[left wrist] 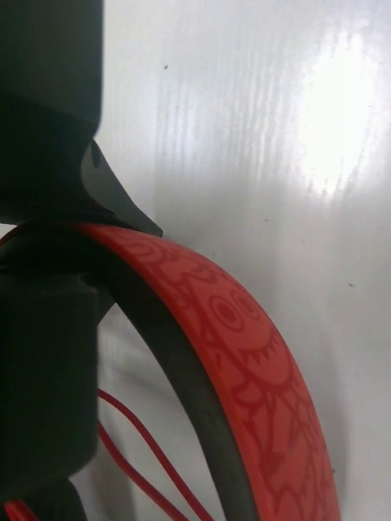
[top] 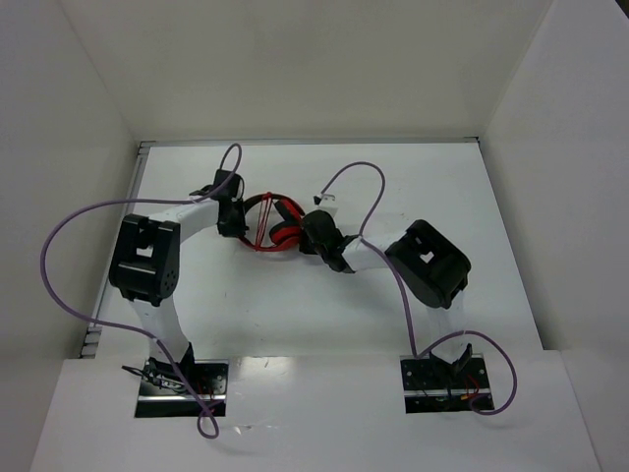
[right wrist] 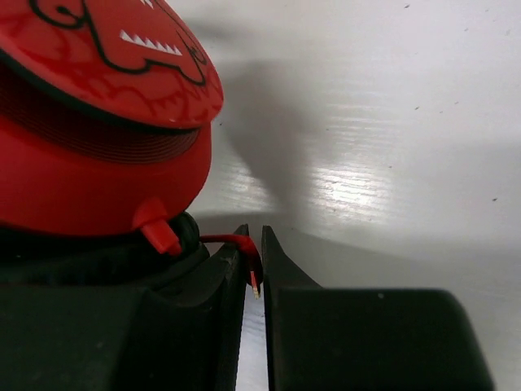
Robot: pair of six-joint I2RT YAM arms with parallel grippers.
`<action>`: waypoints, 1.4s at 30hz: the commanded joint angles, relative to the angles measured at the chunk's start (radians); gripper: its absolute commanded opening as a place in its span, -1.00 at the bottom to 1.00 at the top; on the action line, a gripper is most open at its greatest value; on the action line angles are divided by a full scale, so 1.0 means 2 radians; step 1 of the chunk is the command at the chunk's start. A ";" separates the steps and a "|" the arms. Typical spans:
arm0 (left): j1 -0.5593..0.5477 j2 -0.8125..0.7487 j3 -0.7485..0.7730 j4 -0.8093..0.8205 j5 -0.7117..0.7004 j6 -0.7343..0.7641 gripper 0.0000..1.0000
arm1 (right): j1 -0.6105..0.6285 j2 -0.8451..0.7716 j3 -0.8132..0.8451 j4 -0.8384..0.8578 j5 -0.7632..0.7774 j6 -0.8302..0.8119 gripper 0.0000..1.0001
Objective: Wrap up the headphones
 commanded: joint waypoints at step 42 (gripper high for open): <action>-0.118 0.017 0.065 -0.075 -0.151 0.038 0.89 | -0.077 -0.223 -0.065 -0.188 0.017 -0.075 1.00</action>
